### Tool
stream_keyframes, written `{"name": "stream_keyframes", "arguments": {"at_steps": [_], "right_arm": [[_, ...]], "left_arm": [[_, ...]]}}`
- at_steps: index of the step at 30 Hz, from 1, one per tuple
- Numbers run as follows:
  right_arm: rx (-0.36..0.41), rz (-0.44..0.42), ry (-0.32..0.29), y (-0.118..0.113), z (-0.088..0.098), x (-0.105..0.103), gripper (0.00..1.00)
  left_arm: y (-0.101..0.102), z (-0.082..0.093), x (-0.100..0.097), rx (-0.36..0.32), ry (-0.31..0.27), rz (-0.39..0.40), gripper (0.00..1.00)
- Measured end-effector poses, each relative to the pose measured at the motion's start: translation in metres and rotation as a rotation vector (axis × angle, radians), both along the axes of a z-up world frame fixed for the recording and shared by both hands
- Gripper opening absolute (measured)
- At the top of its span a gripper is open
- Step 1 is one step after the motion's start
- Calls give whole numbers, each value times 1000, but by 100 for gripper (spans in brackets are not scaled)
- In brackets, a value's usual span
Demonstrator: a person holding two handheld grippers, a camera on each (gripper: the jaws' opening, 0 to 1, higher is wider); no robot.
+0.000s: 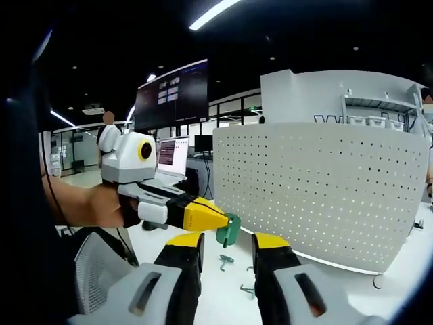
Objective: Insert the hook assembly into the mounting plate slot until the hook locks in place.
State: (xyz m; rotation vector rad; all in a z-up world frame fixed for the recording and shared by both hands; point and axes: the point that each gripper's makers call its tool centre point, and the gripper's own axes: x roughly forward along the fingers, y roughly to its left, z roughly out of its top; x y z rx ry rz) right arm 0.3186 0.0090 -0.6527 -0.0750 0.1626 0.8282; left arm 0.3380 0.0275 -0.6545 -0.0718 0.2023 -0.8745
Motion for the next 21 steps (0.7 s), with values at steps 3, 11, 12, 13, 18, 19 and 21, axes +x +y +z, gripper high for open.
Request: {"name": "stream_keyframes", "arguments": {"at_steps": [3, 11, 12, 13, 18, 19, 21], "right_arm": [[-14, -19, -8, -2, 0, 2, 24], [-18, -12, -14, -1, 0, 0, 21], [-21, -13, -16, 0, 0, 0, 20], [-25, -13, -20, 0, 0, 0, 18], [-38, -23, -37, -1, 1, 1, 14], [-44, -25, -41, -1, 1, 1, 13], [-51, -26, -42, -1, 0, 1, 12]], "left_arm": [[-5, 2, -2, -5, -6, -7, 1], [-12, 5, -6, -12, -6, -20, 1], [-13, 5, -6, -14, -6, -21, 1], [-13, 5, -6, -15, -7, -21, 1], [-14, 6, -8, -24, -7, -22, 1], [-14, 6, -9, -26, -6, -22, 1], [-14, 7, -9, -32, -6, -20, 1]]}}
